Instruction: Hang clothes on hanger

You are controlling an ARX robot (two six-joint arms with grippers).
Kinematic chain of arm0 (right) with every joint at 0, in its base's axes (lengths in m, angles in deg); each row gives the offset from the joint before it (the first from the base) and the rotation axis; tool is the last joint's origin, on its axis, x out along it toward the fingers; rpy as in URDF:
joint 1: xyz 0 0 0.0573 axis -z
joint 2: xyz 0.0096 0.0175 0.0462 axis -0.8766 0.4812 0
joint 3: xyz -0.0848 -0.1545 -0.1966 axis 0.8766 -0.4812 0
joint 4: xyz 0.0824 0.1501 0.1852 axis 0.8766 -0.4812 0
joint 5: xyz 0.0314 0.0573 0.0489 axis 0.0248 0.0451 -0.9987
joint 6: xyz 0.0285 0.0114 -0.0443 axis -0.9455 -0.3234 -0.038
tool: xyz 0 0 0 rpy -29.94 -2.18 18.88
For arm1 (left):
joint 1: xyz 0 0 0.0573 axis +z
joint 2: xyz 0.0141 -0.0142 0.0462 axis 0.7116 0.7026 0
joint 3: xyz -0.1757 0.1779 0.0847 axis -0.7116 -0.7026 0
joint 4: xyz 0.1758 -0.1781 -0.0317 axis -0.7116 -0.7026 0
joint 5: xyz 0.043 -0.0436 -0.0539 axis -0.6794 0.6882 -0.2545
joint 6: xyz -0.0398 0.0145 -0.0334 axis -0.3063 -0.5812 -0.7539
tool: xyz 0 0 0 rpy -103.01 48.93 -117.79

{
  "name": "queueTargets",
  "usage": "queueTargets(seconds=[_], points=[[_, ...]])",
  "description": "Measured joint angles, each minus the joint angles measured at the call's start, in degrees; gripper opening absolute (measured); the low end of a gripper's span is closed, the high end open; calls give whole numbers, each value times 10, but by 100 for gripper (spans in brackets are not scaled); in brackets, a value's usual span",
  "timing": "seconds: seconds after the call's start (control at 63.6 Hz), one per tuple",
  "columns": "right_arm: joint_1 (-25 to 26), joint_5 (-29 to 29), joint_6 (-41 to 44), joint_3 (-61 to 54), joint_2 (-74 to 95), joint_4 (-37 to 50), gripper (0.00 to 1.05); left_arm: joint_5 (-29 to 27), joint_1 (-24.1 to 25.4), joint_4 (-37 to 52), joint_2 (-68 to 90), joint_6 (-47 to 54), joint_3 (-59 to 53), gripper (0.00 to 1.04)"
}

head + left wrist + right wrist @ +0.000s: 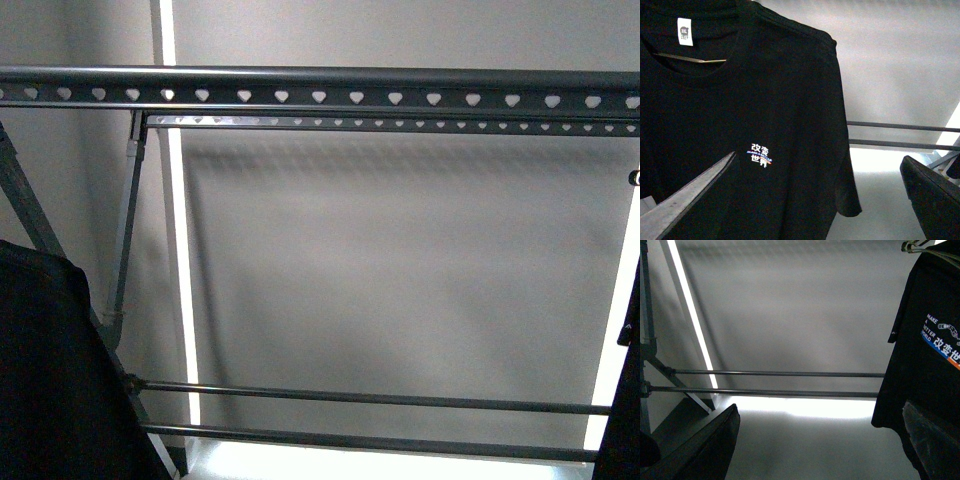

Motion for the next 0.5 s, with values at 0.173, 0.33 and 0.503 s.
queueTargets(seconds=[0.173, 0.33, 0.503], points=[[0, 0, 0, 0, 0, 0, 97, 0, 0, 0, 0, 0, 0, 98], [0, 0, 0, 0, 0, 0, 97, 78, 21, 0, 12, 5, 2, 98], [0, -1, 0, 0, 0, 0, 97, 42, -53, 140, 203, 14, 43, 98]])
